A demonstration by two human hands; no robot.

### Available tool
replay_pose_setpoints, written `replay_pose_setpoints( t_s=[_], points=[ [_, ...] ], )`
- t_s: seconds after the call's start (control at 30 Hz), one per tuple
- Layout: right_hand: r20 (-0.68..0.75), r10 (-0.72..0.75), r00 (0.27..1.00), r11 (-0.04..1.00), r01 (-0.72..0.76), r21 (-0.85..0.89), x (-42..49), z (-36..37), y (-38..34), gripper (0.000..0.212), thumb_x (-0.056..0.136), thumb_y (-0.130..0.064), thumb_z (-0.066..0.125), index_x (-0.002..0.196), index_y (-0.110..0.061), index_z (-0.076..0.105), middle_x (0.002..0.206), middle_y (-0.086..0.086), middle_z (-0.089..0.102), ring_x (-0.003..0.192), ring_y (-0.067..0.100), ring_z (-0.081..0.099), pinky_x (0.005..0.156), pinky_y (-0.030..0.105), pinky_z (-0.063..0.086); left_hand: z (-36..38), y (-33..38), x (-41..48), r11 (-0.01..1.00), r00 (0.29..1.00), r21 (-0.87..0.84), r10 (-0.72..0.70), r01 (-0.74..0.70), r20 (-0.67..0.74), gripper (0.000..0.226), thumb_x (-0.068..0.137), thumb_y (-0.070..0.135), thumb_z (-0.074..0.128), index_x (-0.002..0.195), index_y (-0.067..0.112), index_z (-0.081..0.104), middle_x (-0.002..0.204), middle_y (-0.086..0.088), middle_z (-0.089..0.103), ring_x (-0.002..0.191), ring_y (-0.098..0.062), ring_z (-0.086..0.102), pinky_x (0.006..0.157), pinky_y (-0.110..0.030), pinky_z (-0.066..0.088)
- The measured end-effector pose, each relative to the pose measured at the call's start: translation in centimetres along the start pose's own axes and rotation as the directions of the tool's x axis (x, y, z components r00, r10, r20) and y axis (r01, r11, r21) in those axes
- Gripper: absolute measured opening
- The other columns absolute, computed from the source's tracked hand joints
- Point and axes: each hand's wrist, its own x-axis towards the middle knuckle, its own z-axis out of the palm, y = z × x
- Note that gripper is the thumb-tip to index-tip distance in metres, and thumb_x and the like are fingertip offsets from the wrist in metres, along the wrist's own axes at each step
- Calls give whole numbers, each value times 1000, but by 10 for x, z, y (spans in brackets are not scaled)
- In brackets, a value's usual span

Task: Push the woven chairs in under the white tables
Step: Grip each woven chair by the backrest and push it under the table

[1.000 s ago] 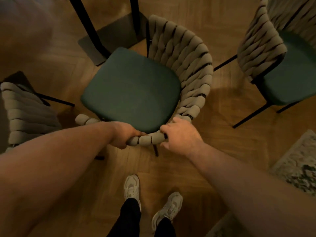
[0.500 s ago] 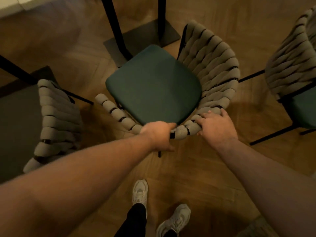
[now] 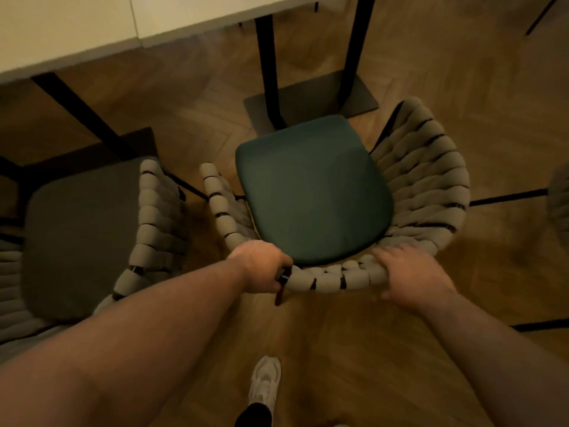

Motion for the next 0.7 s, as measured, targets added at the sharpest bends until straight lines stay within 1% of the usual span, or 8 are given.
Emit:
replay_pose_setpoints(
  t_s=[0.13,0.23,0.33,0.43,0.53,0.6,0.63,0.7],
  points=[
    [67,127,990,978,-114,-174,33,-9,29,63,100,-45,65,157,-43,40,167,-5,42,155,24,34,131,58,11,2,-15,7,999,1000,32,-24,25,-6,33,88,39,77,118,41,62,95,14,63,84,-11,62,76,-35,60],
    [168,145,975,954,-92,-287,47,-14,24,57,102,-43,61,156,-43,45,164,-4,47,154,26,37,130,62,10,5,-14,12,999,999,33,-40,40,-6,38,86,36,79,120,40,61,91,13,61,78,-10,58,73,-33,57],
    [180,148,972,940,-81,-332,49,-14,22,53,103,-39,57,156,-41,46,162,-3,50,153,26,39,130,63,11,0,-12,14,995,998,91,-47,43,47,42,86,34,78,124,39,61,91,11,62,77,-11,58,70,-34,54],
    [169,145,975,935,-79,-346,48,-14,20,51,104,-36,55,155,-40,49,159,-3,53,152,25,41,130,63,12,-6,-3,17,984,984,163,-103,78,147,44,86,33,77,127,38,64,93,9,67,82,-15,63,78,-39,58],
    [169,111,979,936,-46,-348,48,-14,22,46,103,-36,57,149,-40,54,153,-4,58,148,24,46,129,61,13,-15,18,27,986,949,131,-133,99,285,60,80,44,81,135,36,59,97,5,65,91,-20,62,94,-49,52],
    [191,59,980,941,10,-339,48,-14,25,41,102,-33,60,142,-40,58,145,-7,63,139,20,53,128,57,22,-18,43,34,992,939,25,-122,121,322,75,78,51,83,144,35,52,94,4,60,89,-21,59,94,-49,53],
    [202,19,979,948,46,-314,49,-14,29,37,101,-32,62,137,-40,61,135,-9,66,129,17,58,125,53,33,-16,56,37,990,944,-39,-118,136,308,76,78,54,84,145,36,53,93,5,60,87,-19,60,89,-45,56],
    [238,-87,967,965,141,-223,54,-18,40,36,99,-32,66,132,-43,61,118,-13,66,109,11,62,108,42,50,-9,74,41,975,959,-127,-147,181,242,65,78,58,82,136,37,60,92,6,63,82,-16,62,76,-38,57]
  ],
)
